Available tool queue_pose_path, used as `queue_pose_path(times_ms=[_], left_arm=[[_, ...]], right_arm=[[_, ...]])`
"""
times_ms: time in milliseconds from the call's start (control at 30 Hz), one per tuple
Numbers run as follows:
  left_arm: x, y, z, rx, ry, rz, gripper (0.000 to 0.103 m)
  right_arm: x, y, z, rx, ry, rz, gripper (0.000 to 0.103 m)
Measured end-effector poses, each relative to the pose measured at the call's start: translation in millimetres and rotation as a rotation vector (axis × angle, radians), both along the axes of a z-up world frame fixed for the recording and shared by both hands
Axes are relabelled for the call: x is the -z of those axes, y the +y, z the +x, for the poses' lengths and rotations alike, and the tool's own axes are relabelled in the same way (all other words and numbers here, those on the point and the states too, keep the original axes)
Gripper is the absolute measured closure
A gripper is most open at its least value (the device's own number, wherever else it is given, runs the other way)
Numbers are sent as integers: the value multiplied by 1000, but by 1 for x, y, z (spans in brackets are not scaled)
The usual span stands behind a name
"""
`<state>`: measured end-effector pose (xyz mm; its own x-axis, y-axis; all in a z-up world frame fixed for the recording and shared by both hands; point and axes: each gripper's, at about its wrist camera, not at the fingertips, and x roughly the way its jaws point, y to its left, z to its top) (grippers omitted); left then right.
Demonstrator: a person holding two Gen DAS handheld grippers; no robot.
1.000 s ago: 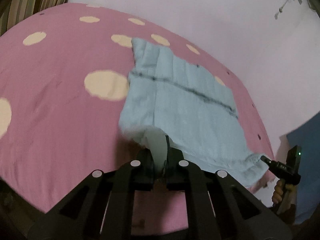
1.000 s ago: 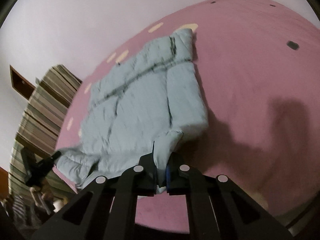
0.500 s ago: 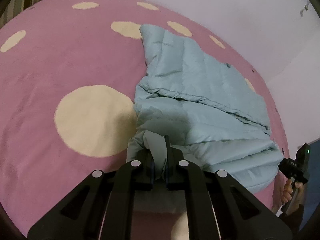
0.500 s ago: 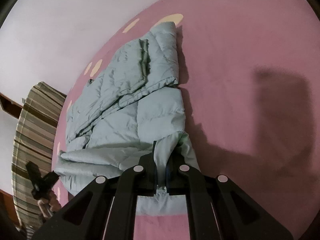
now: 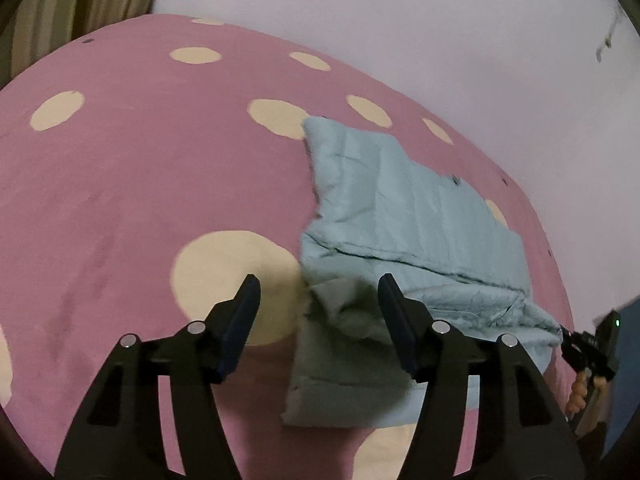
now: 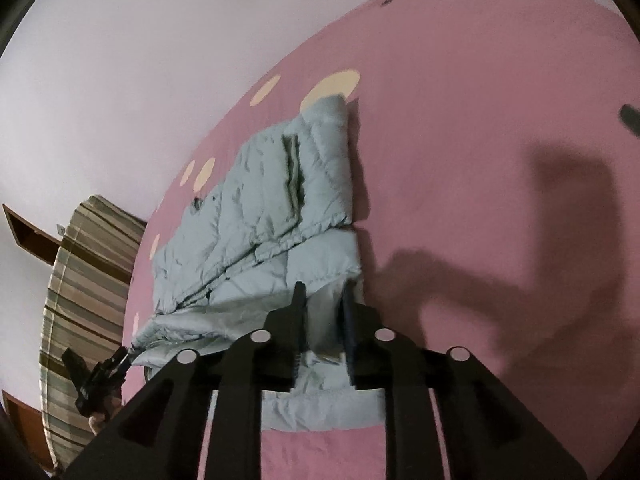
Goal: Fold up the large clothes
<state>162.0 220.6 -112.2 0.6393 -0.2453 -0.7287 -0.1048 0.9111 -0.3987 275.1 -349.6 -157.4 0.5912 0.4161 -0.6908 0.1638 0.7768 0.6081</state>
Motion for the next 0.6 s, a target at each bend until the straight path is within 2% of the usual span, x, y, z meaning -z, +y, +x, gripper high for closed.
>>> queue_pose_path(times_ms=[33, 67, 133, 267, 433, 500, 600], left_arm=[[0, 5, -4, -9, -1, -6, 42], [0, 8, -8, -14, -2, -7, 42], [2, 14, -16, -23, -4, -9, 42], [14, 22, -29, -15, 11, -42, 42], [24, 14, -37, 36, 14, -36, 42], [25, 5, -36, 71, 11, -25, 42], [26, -9, -30, 117, 8, -1, 41]], right_arm=[[-4, -5, -4, 26, -15, -10, 71], [-7, -10, -7, 43, -25, -10, 70], [-11, -21, -16, 74, -42, 7, 68], [-12, -28, -27, 68, -46, -28, 68], [-3, -16, -31, -4, -35, -72, 64], [1, -6, -31, -37, -40, -101, 55], [-1, 12, -23, -99, -67, -158, 50]])
